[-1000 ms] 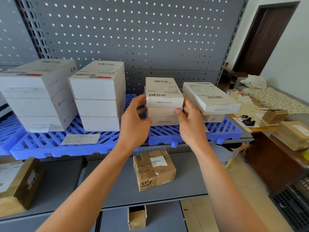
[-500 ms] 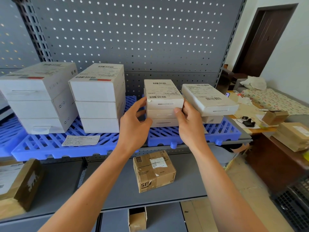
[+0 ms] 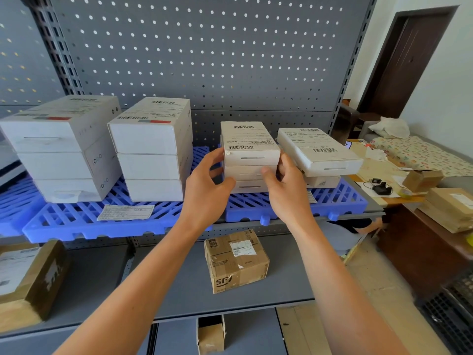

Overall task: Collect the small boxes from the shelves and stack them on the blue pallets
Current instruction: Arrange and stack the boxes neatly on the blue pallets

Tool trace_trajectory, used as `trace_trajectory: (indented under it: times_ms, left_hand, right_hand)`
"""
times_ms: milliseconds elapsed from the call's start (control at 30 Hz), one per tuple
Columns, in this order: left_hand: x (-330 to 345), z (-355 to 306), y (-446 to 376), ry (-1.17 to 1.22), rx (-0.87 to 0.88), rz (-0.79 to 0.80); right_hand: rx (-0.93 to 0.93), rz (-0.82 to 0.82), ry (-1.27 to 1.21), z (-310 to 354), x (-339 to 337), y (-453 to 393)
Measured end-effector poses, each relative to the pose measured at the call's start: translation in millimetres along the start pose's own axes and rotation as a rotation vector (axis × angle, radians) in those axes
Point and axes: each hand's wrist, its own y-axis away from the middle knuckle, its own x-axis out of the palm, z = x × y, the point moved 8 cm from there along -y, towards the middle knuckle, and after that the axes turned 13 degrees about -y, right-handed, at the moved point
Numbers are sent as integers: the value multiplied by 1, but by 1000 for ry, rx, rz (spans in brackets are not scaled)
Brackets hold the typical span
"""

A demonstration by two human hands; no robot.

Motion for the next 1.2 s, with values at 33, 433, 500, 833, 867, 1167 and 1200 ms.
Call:
trace_trajectory:
  times_ms: [33,433,500,833,867,1167,1200]
  left_hand:
    - [0,0,0,1,-4,-1]
    - [-4,-18,36,-26,-49,-78]
    - [-6,-19,46,-35,-73,-97]
    - [-21,-46,103,-103,-35,-53]
    - [-21,-48,110,-110,-31,-31]
    - [-23,-49,176,-104,-73,29]
    - [-21,-52,179,-97,-71,29]
  right_hand:
    - [6,-8,-5,-1,0,1]
    - [-22,-5,-18,10,-7,28]
    - [-43,6,-14,15,-9,36]
    - [-34,7,65,49,-21,95]
    - [-30,5,68,53,-23,102]
    - [31,31,155,56,-41,165]
    - [32,20,157,56,-47,168]
